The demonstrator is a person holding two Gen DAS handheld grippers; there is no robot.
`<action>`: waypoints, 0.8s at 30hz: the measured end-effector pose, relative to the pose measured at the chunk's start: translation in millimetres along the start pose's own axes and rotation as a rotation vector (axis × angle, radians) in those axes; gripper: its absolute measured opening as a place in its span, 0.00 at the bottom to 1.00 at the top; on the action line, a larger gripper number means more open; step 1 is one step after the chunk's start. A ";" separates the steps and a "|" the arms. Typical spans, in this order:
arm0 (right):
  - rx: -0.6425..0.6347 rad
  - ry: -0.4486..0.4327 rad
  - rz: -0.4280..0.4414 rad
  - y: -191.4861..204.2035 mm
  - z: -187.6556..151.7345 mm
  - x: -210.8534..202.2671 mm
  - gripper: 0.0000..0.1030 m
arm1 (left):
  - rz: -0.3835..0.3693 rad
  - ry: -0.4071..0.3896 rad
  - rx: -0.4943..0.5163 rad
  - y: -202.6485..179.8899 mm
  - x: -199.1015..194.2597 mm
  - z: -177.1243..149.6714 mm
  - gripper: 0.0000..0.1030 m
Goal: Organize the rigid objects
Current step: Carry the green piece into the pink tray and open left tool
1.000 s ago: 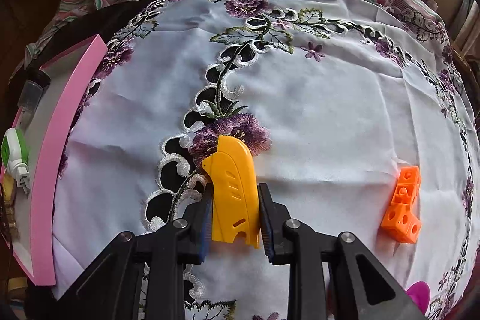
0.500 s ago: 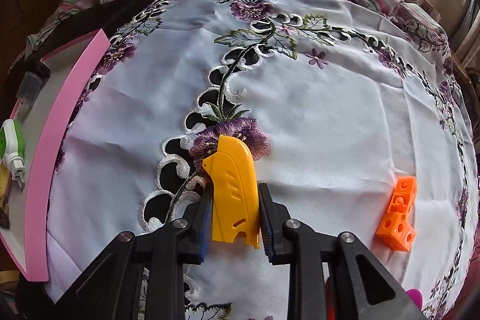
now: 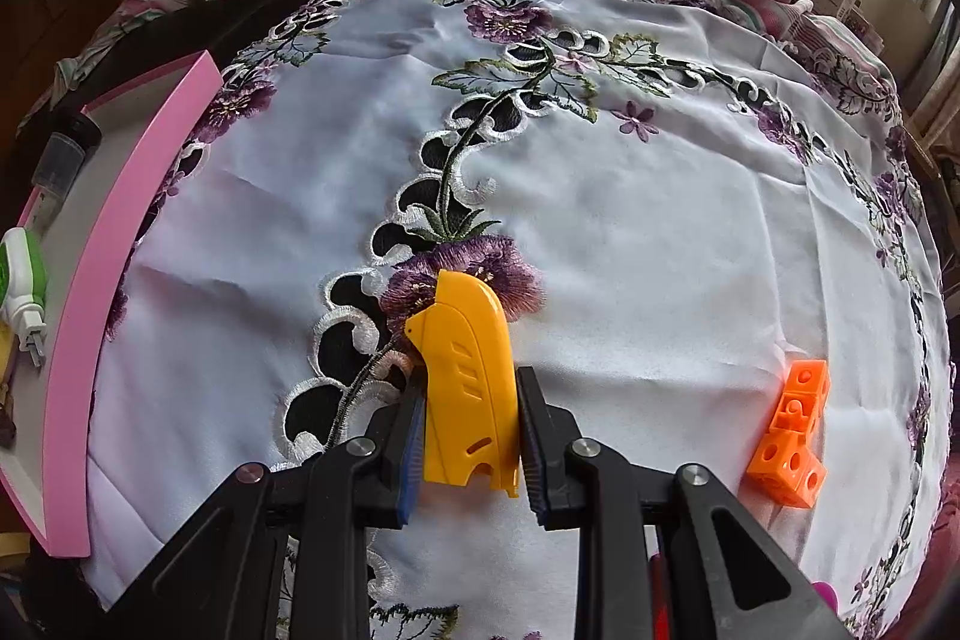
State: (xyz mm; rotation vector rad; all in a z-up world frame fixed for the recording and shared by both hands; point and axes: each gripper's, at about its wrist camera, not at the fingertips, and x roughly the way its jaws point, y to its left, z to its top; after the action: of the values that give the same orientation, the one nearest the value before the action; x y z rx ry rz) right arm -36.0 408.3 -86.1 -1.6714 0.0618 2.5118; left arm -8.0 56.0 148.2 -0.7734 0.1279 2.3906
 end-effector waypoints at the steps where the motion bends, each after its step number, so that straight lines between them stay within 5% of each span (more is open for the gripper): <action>1: -0.002 0.000 -0.002 0.8 0.0 -0.2 0.25 | 0.022 0.036 -0.016 4.2 3.6 -15.8 0.30; 8: 0.003 -0.003 -0.013 0.7 -0.8 -1.2 0.25 | 0.028 0.240 -0.164 6.7 59.9 -109.4 0.30; 13: 0.008 -0.006 -0.016 -1.1 -1.6 -1.9 0.25 | -0.013 0.265 -0.108 -22.6 93.8 -124.3 0.30; 17: 0.015 -0.006 -0.014 -2.6 -1.6 -2.2 0.25 | -0.019 0.349 -0.148 -16.6 129.6 -131.4 0.30; 24: 0.016 -0.007 -0.015 -2.1 0.4 -2.1 0.25 | 0.001 0.350 -0.140 -14.9 143.1 -137.9 0.32</action>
State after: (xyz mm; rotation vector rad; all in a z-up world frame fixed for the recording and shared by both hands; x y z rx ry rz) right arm -35.4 410.2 -83.9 -1.6509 0.0685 2.4988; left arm -22.0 106.7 -44.0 -1.2541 0.1030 2.2618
